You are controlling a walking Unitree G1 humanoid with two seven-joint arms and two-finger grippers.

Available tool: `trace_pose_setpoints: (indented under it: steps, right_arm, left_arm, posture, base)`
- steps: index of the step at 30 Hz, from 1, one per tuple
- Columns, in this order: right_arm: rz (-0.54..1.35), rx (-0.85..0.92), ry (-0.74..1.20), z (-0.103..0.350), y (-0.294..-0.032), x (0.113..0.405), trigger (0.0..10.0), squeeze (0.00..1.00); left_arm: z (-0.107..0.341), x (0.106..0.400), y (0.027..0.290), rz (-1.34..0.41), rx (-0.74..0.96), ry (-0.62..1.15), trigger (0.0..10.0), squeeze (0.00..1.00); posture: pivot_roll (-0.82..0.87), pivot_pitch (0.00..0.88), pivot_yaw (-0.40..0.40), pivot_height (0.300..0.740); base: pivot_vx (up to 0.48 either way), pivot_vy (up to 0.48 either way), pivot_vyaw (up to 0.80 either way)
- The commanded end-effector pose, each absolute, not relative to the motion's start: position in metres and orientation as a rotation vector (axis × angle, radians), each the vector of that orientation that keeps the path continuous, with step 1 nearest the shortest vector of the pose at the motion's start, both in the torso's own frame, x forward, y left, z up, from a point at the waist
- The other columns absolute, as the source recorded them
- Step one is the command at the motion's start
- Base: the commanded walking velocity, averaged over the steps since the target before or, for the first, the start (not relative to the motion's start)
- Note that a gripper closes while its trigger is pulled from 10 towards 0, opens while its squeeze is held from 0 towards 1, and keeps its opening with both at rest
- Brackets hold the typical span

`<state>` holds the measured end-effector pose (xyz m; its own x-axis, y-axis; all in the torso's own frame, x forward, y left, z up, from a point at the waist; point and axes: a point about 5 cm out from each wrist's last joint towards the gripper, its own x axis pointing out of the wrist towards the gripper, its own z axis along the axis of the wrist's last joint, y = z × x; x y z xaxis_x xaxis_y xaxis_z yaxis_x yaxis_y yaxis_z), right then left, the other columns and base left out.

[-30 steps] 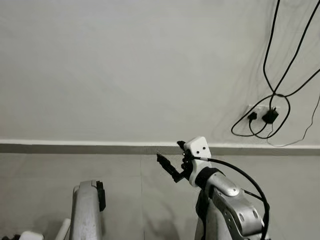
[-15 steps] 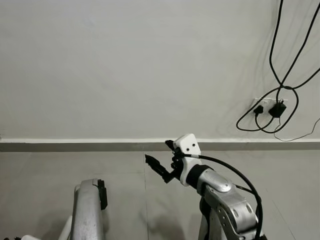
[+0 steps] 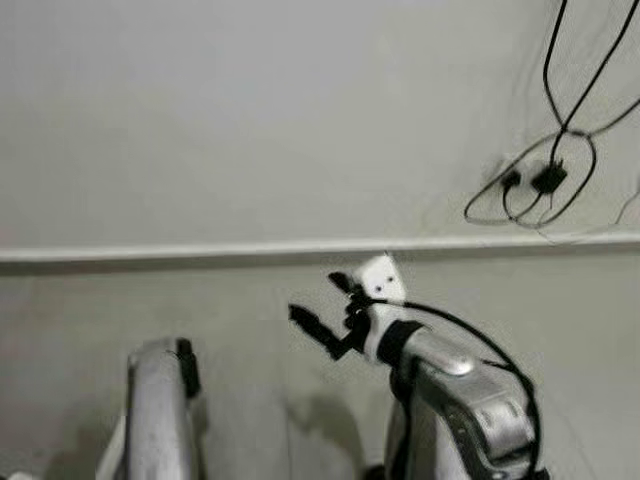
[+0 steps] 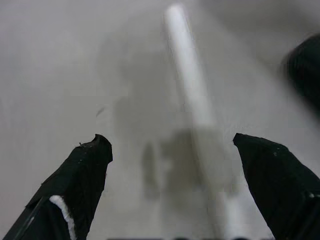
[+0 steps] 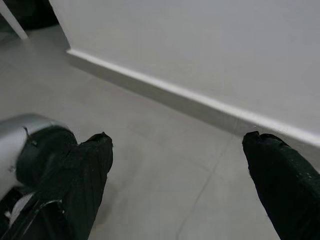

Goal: Building children table

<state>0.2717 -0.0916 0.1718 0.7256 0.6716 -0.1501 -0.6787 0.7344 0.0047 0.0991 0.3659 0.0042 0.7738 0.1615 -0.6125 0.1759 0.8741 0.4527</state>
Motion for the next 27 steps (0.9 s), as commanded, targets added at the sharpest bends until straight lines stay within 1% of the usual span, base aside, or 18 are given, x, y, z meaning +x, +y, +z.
trace_pose_setpoints:
  steps: [1,4,5,9,10,11,13,15,16,21,23,26,27]
  right_arm:
    - [0.745,-0.022,0.162,0.177,-0.096,0.271,10.0,0.0]
    - [0.743,0.011,0.176,0.179,-0.098,0.269,10.0,0.0]
    - [0.725,0.09,0.142,0.186,-0.097,0.269,10.0,0.0]
    - [0.624,0.197,0.0,0.212,-0.094,0.276,10.0,0.0]
    - [0.581,0.254,-0.035,0.22,-0.094,0.281,10.0,0.0]
    - [0.581,0.254,-0.035,0.22,-0.094,0.281,10.0,0.0]
    - [0.495,0.323,-0.146,0.245,-0.095,0.29,10.0,0.0]
    - [0.486,0.315,-0.173,0.249,-0.095,0.29,10.0,0.0]
    - [0.472,0.269,-0.197,0.253,-0.095,0.292,10.0,0.0]
    - [0.471,0.222,-0.219,0.254,-0.096,0.292,10.0,0.0]
    - [0.501,0.152,-0.251,0.257,-0.096,0.289,10.0,0.0]
    - [0.514,0.125,-0.259,0.257,-0.096,0.288,10.0,0.0]
    - [0.531,0.081,-0.284,0.26,-0.095,0.289,10.0,0.0]
  left_arm:
    - [0.009,0.099,0.375,-0.017,0.546,0.705,10.0,0.0]
    - [0.012,0.102,0.376,-0.036,0.565,0.697,10.0,0.0]
    - [0.015,0.106,0.376,-0.048,0.572,0.688,10.0,0.0]
    - [0.013,0.108,0.372,-0.082,0.584,0.689,10.0,0.0]
    - [0.012,0.108,0.37,-0.091,0.584,0.691,10.0,0.0]
    - [0.012,0.108,0.37,-0.091,0.584,0.691,10.0,0.0]
    - [0.008,0.103,0.366,-0.121,0.582,0.699,10.0,0.0]
    - [0.007,0.101,0.365,-0.128,0.582,0.701,10.0,0.0]
    - [0.004,0.1,0.364,-0.136,0.579,0.71,10.0,0.0]
    - [0.0,0.098,0.36,-0.161,0.572,0.723,10.0,0.0]
    - [-0.003,0.098,0.355,-0.189,0.567,0.726,10.0,0.0]
    - [-0.005,0.099,0.353,-0.203,0.567,0.729,10.0,0.0]
    - [-0.007,0.101,0.348,-0.23,0.569,0.731,10.0,0.0]
  posture:
    - [-0.1,0.282,-0.082,0.3]
    - [-0.11,0.294,-0.084,0.3]
    - [-0.11,0.306,-0.082,0.3]
    - [-0.11,0.319,-0.076,0.3]
    - [-0.11,0.329,-0.074,0.3]
    - [-0.11,0.329,-0.074,0.3]
    - [-0.11,0.345,-0.073,0.3]
    - [-0.11,0.345,-0.073,0.3]
    - [-0.11,0.354,-0.073,0.3]
    - [-0.11,0.374,-0.072,0.3]
    - [-0.13,0.405,-0.073,0.3]
    - [-0.13,0.408,-0.073,0.3]
    - [-0.14,0.426,-0.074,0.3]
  base:
    - [0.0,0.0,0.0]
    - [0.0,0.0,0.0]
    - [0.0,0.0,0.0]
    - [0.0,0.0,0.0]
    - [0.0,0.0,0.0]
    - [0.0,0.0,0.0]
    - [0.0,0.0,0.0]
    - [0.0,0.0,0.0]
    - [0.0,0.0,0.0]
    - [0.0,0.0,0.0]
    - [0.0,0.0,0.0]
    - [0.0,0.0,0.0]
    - [0.0,0.0,0.0]
